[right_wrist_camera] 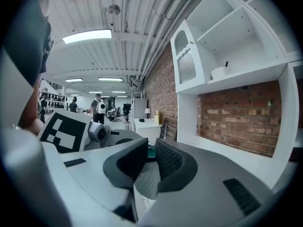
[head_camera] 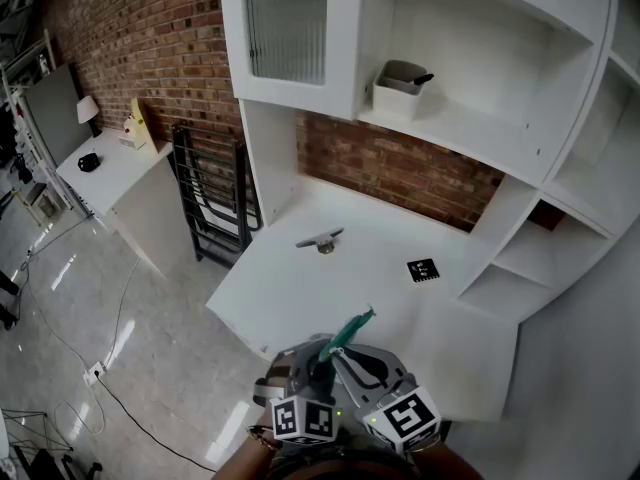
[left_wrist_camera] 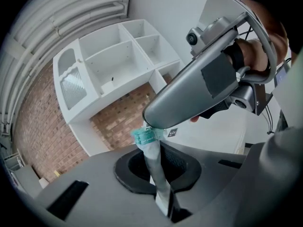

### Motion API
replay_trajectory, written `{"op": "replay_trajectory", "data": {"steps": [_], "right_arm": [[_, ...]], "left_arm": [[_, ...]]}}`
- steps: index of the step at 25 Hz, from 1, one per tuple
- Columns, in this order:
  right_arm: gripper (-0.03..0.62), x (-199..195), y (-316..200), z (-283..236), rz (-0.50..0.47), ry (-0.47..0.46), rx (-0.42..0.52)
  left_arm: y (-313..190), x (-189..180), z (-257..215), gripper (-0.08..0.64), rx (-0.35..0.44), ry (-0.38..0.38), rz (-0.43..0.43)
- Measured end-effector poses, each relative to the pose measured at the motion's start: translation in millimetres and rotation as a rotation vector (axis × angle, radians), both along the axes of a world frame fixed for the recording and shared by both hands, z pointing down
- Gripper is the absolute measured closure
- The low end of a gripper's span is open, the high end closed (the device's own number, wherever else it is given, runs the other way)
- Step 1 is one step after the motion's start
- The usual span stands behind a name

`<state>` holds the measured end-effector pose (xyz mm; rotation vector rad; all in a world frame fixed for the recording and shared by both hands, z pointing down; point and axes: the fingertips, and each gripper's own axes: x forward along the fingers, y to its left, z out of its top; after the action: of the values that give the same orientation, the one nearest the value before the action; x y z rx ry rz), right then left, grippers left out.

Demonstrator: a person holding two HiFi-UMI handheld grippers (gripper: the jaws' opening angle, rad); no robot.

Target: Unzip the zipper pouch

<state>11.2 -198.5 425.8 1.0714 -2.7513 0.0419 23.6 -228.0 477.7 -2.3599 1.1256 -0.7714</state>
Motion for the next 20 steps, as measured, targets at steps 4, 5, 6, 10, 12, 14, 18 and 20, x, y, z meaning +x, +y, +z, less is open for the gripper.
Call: {"op": "replay_trajectory", "data": {"steps": [4, 5, 6, 10, 12, 14, 18, 20], "right_arm": [[0.572, 2.9, 0.5, -2.7, 0.006, -0.048, -0.020], [0.577, 3.3, 0.5, -3.0, 0.008, -0.052, -0.020], [0.580, 3.7, 0.5, -3.2, 0.009, -0.054, -0.021], [0.586, 3.8, 0.9, -6.4, -0.003, -0.072, -0.026], [0.586, 4.2, 1.7, -8.0, -0.010, -0.087, -0.033], [0.588, 5.3, 2.8, -9.1, -0.014, -0.100, -0.033], [0.589, 7.0, 2.3, -13.6, -0.012, -0.116, -0.033], [0.589, 8.8, 0.6, -17.7, -0.009, -0.126, -0.035]], "left_arm": [[0.8, 2.9, 0.9, 0.557, 0.010, -0.006, 0.011], [0.7, 2.9, 0.4, 0.557, 0.008, -0.002, 0.011], [0.7, 3.3, -0.4, 0.557, 0.006, 0.002, 0.011], [2.3, 5.1, -2.9, 0.557, 0.006, 0.014, 0.019], [3.5, 5.4, -4.3, 0.558, 0.013, 0.022, 0.027], [5.1, 6.4, -6.7, 0.558, 0.026, 0.038, 0.035], [10.2, 8.0, -15.5, 0.558, 0.035, 0.090, 0.054], [11.2, 8.6, -19.3, 0.560, 0.042, 0.102, 0.059]]}}
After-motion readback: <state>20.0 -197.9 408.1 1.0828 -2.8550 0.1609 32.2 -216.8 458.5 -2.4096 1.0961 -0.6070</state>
